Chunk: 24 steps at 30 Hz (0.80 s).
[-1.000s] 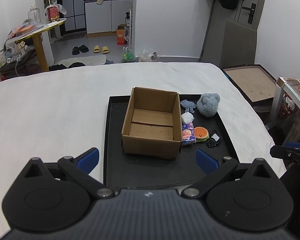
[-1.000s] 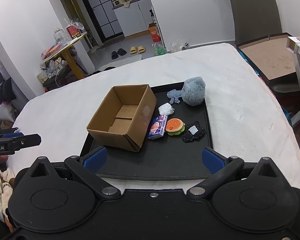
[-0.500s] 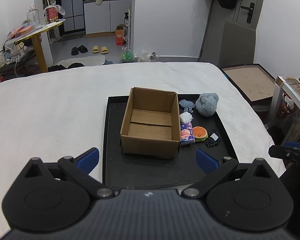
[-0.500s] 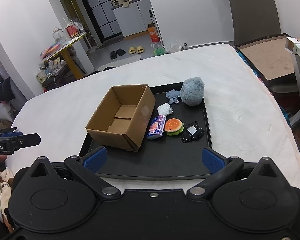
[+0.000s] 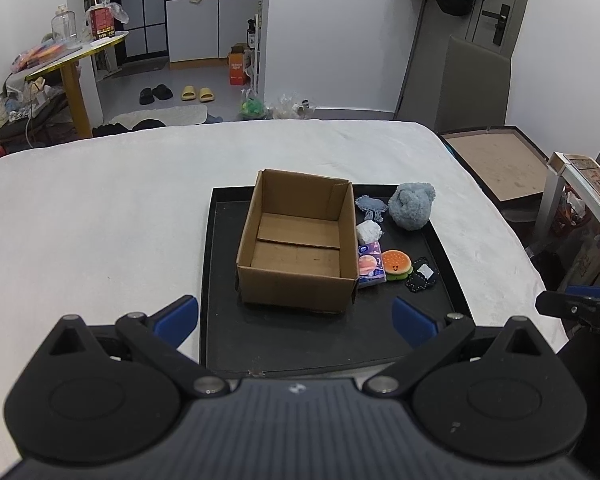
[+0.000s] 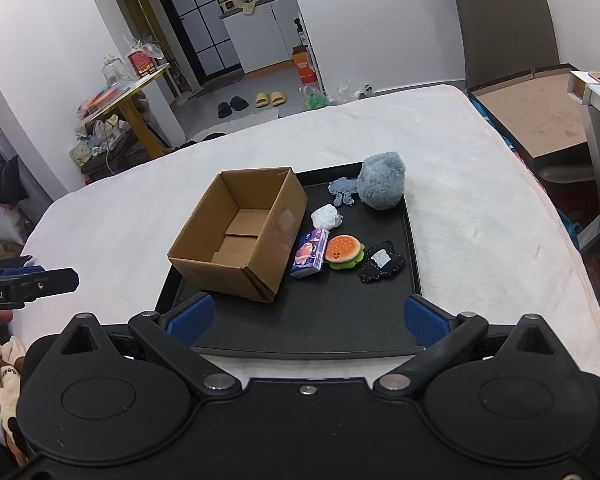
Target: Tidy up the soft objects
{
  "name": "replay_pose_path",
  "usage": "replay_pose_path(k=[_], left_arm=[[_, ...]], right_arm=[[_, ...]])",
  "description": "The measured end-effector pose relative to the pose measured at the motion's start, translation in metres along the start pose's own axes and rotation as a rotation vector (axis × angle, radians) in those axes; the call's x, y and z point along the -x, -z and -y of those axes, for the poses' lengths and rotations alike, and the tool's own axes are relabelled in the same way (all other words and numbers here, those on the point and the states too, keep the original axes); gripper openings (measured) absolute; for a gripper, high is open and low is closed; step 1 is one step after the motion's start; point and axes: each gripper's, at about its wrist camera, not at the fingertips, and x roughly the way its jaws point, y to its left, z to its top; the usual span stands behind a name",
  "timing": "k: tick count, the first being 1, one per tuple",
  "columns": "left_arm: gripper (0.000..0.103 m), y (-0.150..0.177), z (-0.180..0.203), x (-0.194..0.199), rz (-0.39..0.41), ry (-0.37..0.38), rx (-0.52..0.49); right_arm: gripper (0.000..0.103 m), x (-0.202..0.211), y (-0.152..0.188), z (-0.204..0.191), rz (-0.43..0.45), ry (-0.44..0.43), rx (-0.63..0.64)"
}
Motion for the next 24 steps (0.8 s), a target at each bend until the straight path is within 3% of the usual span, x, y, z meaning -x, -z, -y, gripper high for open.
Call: replay_pose_path(k=[20,24], left_arm=[[0.102,-0.008,-0.003,-0.021,-0.015,-0.005,0.013],[0.102,-0.011,-0.006,-0.03,-0.022,-0.004,0.025]], right_arm=[[0.102,-0.014,-0.007,0.002,-0.028,0.029,0.001],[0.098,-0.025,-0.009,0.005,-0.049,0.036,-0.009]])
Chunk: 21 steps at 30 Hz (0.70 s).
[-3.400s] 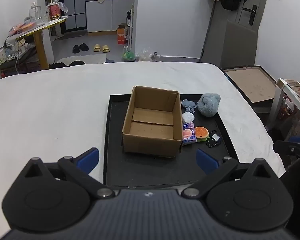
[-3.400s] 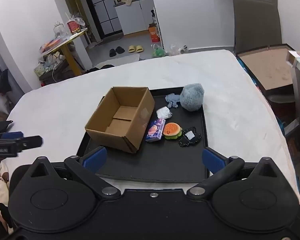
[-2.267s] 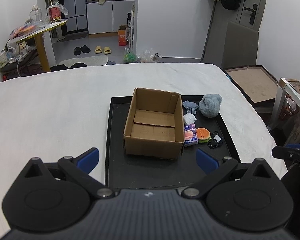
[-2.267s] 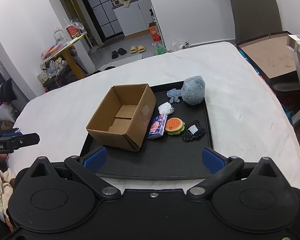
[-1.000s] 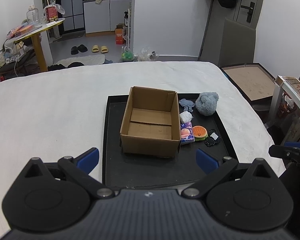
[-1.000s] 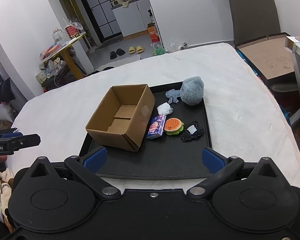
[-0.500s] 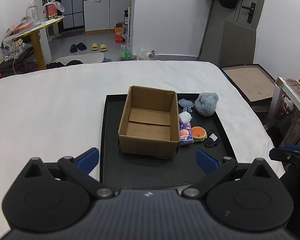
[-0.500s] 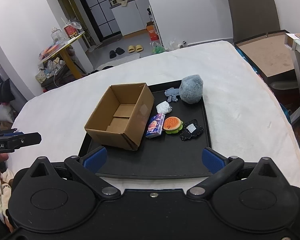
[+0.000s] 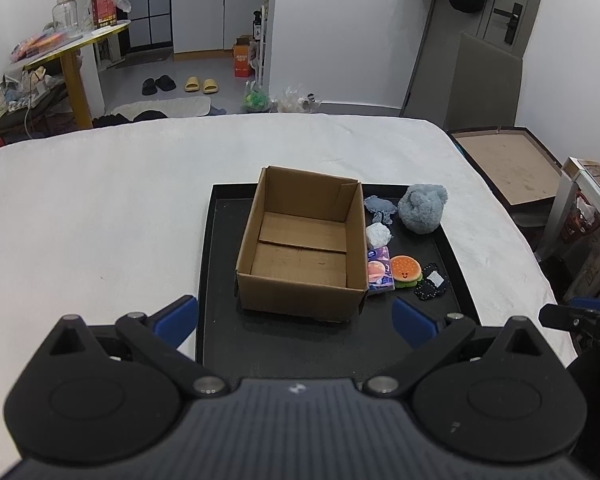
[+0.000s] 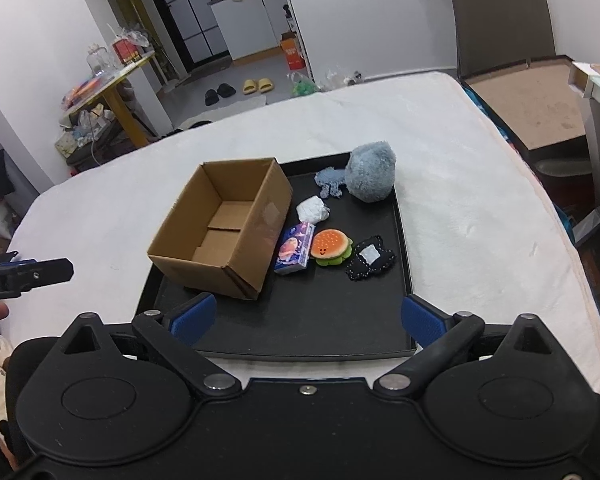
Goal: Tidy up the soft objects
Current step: 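Move the right gripper toward the black star plush and close on it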
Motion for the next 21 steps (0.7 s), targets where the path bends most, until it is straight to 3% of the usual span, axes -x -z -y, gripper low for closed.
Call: replay_pose_path(k=[21], left_arm=[[0.102,-0.021,-0.015,-0.065,-0.097,-0.023,0.051]], right_arm=[[0.098,-0.053,-0.017,0.027,-0.066,0.009,-0.093]])
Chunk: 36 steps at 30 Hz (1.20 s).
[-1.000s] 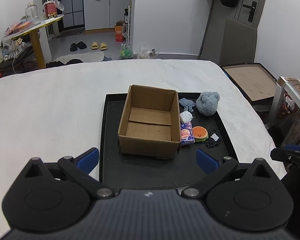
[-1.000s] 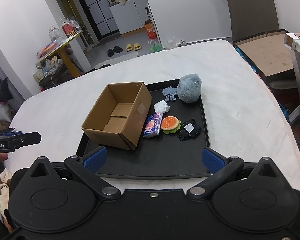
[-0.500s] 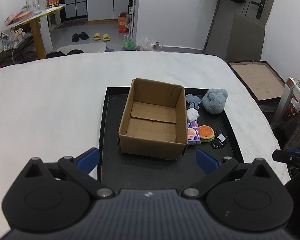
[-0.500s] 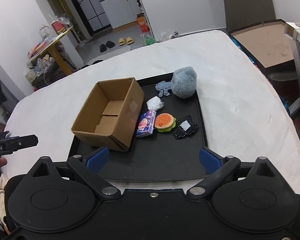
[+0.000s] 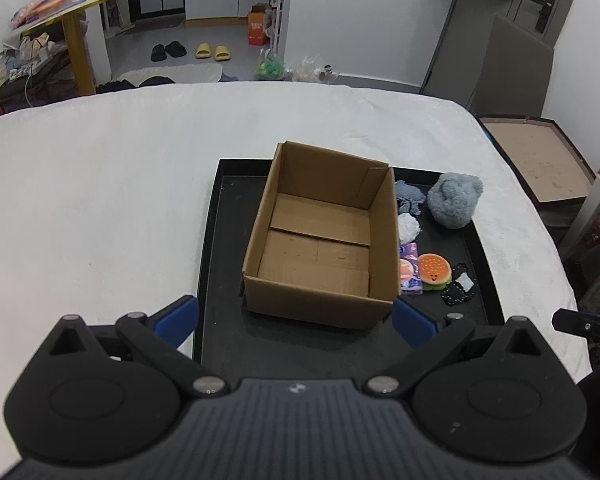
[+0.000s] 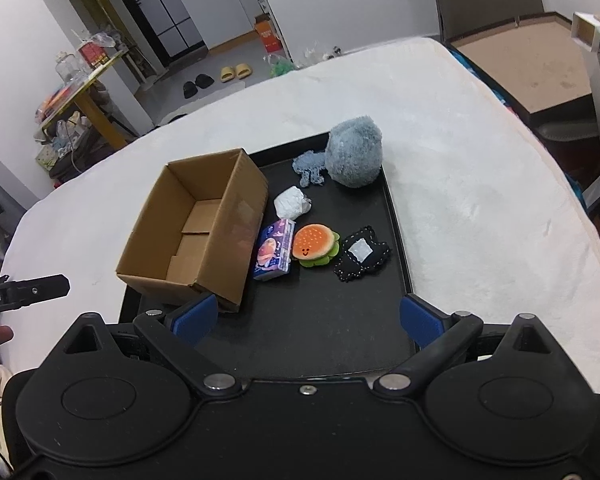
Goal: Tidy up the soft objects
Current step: 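Move the right gripper toward the black star plush and close on it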
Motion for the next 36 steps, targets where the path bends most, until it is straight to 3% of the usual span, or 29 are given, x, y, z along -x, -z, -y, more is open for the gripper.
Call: replay_pose_path(k=[21,29,35,36], left_arm=[[0.1,-0.023,-0.024,-0.081,-0.098,-0.095,0.053],[0.1,-0.03,-0.029,-0.109,-0.124,-0.097,0.057],[0.087,-0.036,-0.034,-0.124,-0.103,-0.086,0.09],[0.08,-0.037,-0.034,-0.127,-0.104,-0.082,0.097]], right_arm=[[0.096,-0.091,-0.023,0.016,-0.084,0.031,-0.062],[0.081,-0.123,-0.024,0.026,-0.117,0.029,-0.106],[0.072,-0.144,-0.026,0.036,-0.141,0.03,-0.151],[0.07,-0.147,-0.025,0.039,-0.145,0.033,-0.161]])
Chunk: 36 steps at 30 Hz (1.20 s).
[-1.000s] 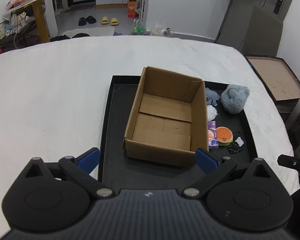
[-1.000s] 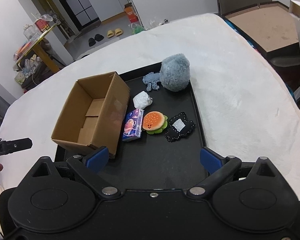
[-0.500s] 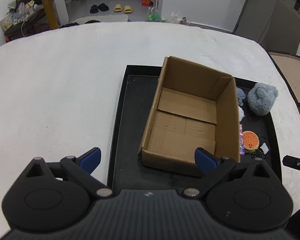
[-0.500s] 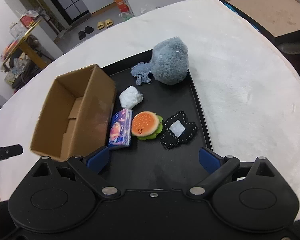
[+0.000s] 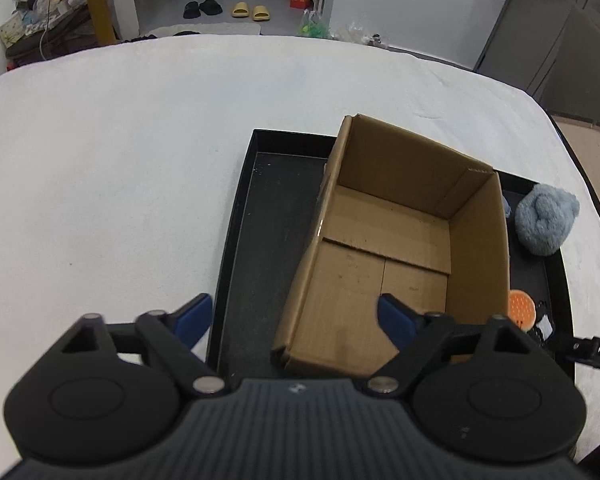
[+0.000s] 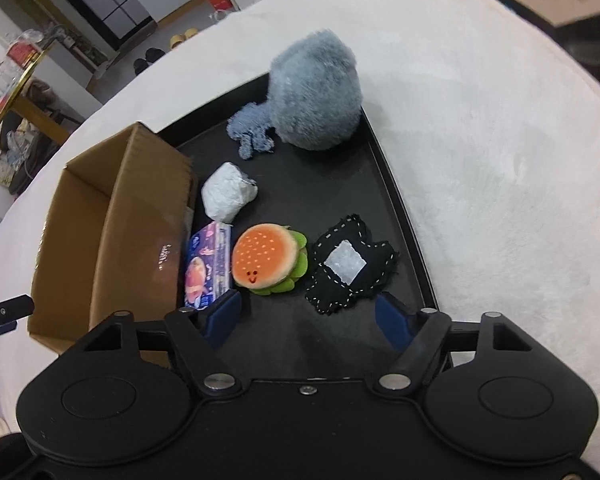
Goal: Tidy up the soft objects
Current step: 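Move the right gripper toward the black star plush and close on it, then carry the black star plush with the right gripper into the box and release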
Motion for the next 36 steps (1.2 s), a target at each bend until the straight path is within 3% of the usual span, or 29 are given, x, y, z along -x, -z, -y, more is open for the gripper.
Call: replay_pose_path(k=[4,11,13,17,20,25,36], left_arm=[[0.062,-0.002,-0.001,-0.013,-0.02,0.012,0.034],[0.043,-0.004,-0.001,-0.027,-0.034,0.017,0.045],[0.029,-0.004,-0.002,-0.029,-0.036,0.021,0.047],[0.013,-0.001,-0.004,-0.03,-0.032,0.032,0.056],[0.012,0.002,-0.006,-0.027,-0.02,0.034,0.057],[0.012,0.01,-0.008,-0.023,-0.009,0.041,0.062],[0.012,0.023,-0.018,-0.015,0.001,0.042,0.083]], right_arm=[[0.066,-0.009,-0.003,0.007,-0.003,0.01,-0.033],[0.065,-0.024,-0.006,0.009,-0.007,0.081,-0.004],[0.065,-0.026,-0.006,0.008,-0.006,0.093,0.009],[0.065,-0.031,-0.008,0.005,0.0,0.101,0.023],[0.057,-0.036,-0.009,0.008,-0.009,0.12,0.015],[0.034,-0.038,-0.008,0.008,-0.007,0.15,0.032],[0.011,-0.013,0.004,-0.002,0.0,0.095,0.057]])
